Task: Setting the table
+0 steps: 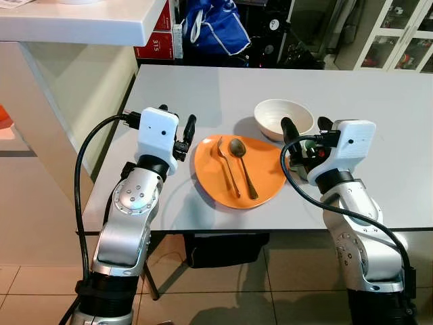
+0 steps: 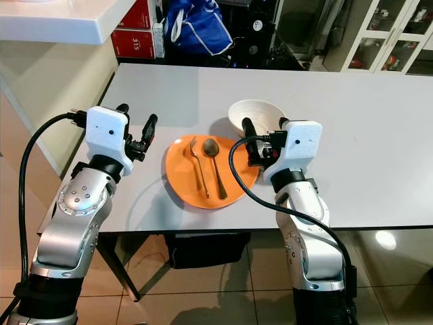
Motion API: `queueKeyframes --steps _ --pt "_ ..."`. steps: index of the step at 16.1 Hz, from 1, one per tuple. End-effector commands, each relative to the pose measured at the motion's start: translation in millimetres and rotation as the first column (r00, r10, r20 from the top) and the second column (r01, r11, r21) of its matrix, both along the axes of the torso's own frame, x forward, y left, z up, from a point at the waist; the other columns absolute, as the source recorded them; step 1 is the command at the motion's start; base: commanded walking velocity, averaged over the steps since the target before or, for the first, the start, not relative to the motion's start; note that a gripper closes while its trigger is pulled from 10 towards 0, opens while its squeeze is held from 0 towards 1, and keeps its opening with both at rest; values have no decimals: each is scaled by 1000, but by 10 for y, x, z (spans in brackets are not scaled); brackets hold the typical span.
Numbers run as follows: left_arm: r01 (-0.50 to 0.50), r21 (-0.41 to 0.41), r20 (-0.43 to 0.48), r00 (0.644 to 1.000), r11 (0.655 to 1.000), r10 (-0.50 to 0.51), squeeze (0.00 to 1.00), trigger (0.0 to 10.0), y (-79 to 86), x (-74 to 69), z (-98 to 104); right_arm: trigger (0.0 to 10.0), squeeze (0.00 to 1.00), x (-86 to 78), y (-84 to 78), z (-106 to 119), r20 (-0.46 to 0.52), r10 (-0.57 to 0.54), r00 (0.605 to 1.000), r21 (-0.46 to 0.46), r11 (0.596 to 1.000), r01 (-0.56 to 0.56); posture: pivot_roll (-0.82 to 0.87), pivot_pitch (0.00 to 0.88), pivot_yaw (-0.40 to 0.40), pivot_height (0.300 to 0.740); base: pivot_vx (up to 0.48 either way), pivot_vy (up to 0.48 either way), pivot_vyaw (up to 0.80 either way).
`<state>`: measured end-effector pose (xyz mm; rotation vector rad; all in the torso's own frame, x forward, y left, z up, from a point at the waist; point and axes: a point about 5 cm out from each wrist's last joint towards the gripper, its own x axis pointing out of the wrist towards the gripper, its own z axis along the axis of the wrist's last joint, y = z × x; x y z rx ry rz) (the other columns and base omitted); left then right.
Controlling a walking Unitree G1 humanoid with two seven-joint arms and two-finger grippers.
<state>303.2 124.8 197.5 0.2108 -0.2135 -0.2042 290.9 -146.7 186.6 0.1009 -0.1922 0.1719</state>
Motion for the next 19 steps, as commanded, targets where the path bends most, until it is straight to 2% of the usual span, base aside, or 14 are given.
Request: queueKeyframes --steps 1,19 --pt "10 13 5 1000 1000 -10 0 10000 -10 33 34 10000 0 19 -2 35 15 -14 1000 0 1000 14 11 0 -24 740 0 0 0" --pt "27 42 2 1000 999 -27 0 10000 30 8 55 10000 0 -40 41 -19 3 -33 999 39 999 33 26 0 3 740 0 0 0"
